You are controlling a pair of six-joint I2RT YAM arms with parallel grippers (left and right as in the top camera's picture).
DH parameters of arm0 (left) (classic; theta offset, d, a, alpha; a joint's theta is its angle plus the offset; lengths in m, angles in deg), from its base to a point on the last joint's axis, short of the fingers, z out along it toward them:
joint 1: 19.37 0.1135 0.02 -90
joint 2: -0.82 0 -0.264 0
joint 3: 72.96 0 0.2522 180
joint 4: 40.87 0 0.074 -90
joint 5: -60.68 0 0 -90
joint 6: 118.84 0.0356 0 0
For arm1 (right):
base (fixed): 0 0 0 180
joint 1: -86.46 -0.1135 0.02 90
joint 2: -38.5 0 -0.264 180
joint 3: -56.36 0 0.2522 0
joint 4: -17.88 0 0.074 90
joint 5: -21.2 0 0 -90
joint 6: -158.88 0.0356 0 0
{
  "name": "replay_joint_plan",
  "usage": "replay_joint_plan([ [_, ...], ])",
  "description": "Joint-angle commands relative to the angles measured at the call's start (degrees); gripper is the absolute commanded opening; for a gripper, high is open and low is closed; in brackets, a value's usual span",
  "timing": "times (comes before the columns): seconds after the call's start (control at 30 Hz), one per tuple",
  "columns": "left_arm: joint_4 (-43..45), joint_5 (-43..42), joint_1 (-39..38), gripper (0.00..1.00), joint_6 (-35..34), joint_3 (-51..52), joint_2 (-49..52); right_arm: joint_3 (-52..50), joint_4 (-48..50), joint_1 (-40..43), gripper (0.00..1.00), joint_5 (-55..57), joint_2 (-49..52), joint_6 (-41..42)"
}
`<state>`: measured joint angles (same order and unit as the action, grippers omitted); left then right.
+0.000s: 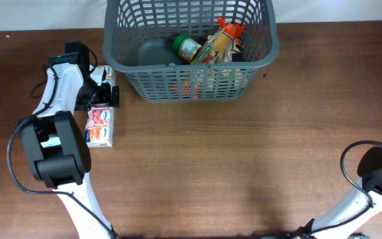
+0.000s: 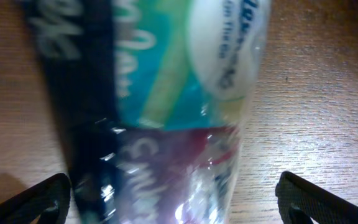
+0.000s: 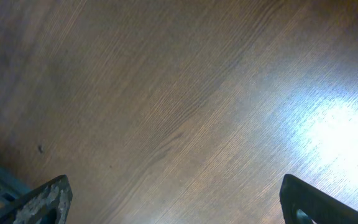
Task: Pack container
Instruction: 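Lower the left gripper over the tissue strip and close on it, then lift the tissue strip with the left gripper and carry it over the basket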
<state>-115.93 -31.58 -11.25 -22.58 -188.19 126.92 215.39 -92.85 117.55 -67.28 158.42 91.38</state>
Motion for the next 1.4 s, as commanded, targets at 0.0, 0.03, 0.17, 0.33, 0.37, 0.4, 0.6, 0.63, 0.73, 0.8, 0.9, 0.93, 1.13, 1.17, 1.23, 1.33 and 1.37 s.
replay_joint_plan([
  [0.0,-0.4,0.4,-0.5,0.99,0.7,-0.6,0.5,0.0,-0.3,0.2,0.99,0.9,-0.5,0.0],
  [0.03,-0.3,0.4,-0.5,0.99,0.7,-0.6,0.6,0.0,-0.3,0.2,0.99,0.9,-0.5,0.0],
  [0.17,-0.4,0.6,-0.5,0.99,0.7,-0.6,0.6,0.0,-0.3,0.2,0.99,0.9,-0.5,0.0],
  [0.33,-0.6,0.8,-0.5,0.99,0.7,-0.6,1.1,0.0,-0.3,0.2,0.99,0.9,-0.5,0.0],
  [0.37,-0.8,0.8,-0.5,0.99,0.7,-0.6,1.5,0.0,-0.3,0.2,0.99,0.9,-0.5,0.0],
  [0.4,-0.9,0.8,-0.5,0.99,0.7,-0.6,1.7,0.0,-0.3,0.2,0.99,0.9,-0.5,0.0],
  [0.6,-2.5,0.8,-0.5,0.99,0.7,-0.6,5.0,0.0,-0.3,0.2,0.99,0.9,-0.5,0.0],
  [0.63,-2.6,0.8,-0.5,0.99,0.7,-0.6,5.0,0.0,-0.3,0.2,0.99,0.9,-0.5,0.0],
  [0.73,-2.4,1.0,-0.5,0.99,0.7,-0.6,5.1,0.0,-0.3,0.2,0.99,0.9,-0.5,0.0],
  [0.8,-2.3,1.8,-0.5,1.0,0.7,-0.6,5.1,0.0,-0.3,0.2,0.99,0.9,-0.5,0.0],
  [0.9,-2.4,3.7,-0.5,0.79,0.3,-0.6,5.1,0.0,-0.3,0.2,0.99,0.9,-0.5,0.0],
  [0.93,-2.3,3.9,-0.5,0.7,0.2,-0.6,5.1,0.0,-0.3,0.2,0.99,0.9,-0.5,0.0],
  [1.13,-1.6,8.8,-0.5,0.02,-4.3,-0.6,5.1,0.0,-0.3,0.2,0.99,0.9,-0.5,0.0],
  [1.17,-1.7,8.8,-0.5,0.02,-4.3,-0.6,5.1,0.0,-0.3,0.2,0.99,0.9,-0.5,0.0],
  [1.23,-1.7,8.8,-0.5,0.02,-4.7,-0.6,5.0,0.0,-0.3,0.2,0.99,0.9,-0.5,0.0],
  [1.33,-2.7,8.8,-0.4,0.02,-9.5,-2.4,4.6,0.0,-0.3,0.2,0.99,0.9,-0.5,0.0],
  [1.37,-3.5,8.8,-0.2,0.02,-11.7,-4.0,4.3,0.0,-0.3,0.2,0.99,0.9,-0.5,0.0],
])
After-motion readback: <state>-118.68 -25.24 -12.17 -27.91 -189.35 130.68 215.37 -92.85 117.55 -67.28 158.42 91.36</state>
